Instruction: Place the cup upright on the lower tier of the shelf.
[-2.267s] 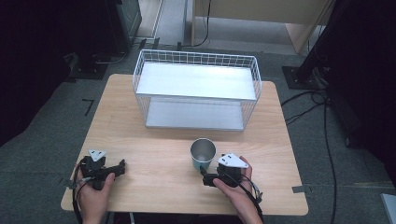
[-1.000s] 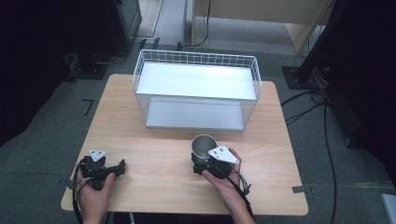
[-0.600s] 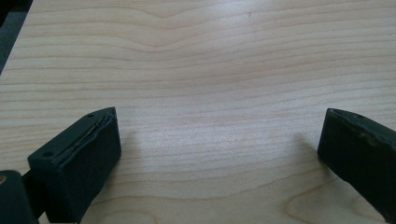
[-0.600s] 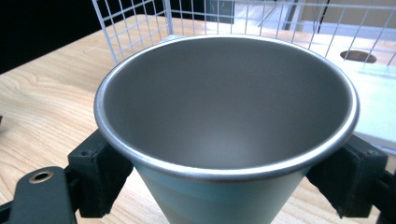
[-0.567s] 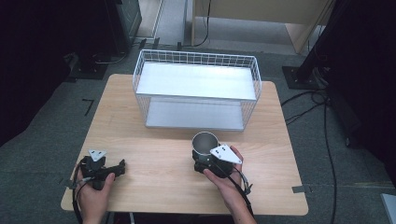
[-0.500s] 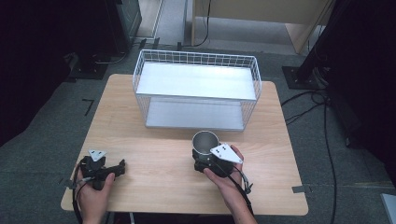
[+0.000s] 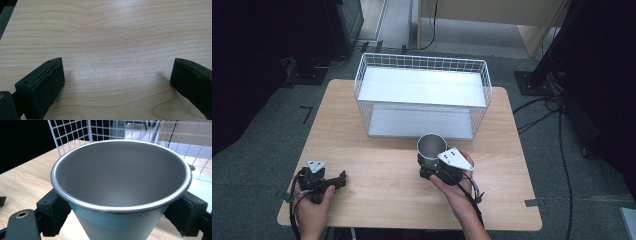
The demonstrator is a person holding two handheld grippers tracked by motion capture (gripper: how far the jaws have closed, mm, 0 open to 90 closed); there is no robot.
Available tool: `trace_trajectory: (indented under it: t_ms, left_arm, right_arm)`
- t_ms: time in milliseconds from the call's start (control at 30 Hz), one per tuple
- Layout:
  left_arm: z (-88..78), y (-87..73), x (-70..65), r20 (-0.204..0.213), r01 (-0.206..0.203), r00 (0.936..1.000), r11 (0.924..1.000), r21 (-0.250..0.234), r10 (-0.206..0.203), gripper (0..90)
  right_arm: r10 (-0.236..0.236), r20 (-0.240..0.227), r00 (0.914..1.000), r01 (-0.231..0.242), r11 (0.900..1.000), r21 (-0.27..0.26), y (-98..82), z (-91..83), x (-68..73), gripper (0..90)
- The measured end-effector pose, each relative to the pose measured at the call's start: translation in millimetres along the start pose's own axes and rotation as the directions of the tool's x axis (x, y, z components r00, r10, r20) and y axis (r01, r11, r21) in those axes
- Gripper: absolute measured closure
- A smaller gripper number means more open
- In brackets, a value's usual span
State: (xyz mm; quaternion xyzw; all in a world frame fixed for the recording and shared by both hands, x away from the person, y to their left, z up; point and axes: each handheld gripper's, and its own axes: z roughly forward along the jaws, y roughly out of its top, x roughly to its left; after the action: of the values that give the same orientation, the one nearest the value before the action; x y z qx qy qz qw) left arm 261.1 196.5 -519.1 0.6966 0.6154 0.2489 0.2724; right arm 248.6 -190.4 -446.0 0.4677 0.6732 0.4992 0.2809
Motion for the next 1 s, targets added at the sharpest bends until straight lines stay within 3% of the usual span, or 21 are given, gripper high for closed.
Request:
trace_trajectory:
  t_ms: [1000]
  left_arm:
    - [-0.2, 0.1, 0.1, 0.001, -0.002, 1.0, 1.0, 0.002, 0.002, 0.0]
  right_arm:
    - [0.001, 0.031, 0.9995, 0.002, 0.995, -0.101, 53.0, -3.7, -6.3, 14.5]
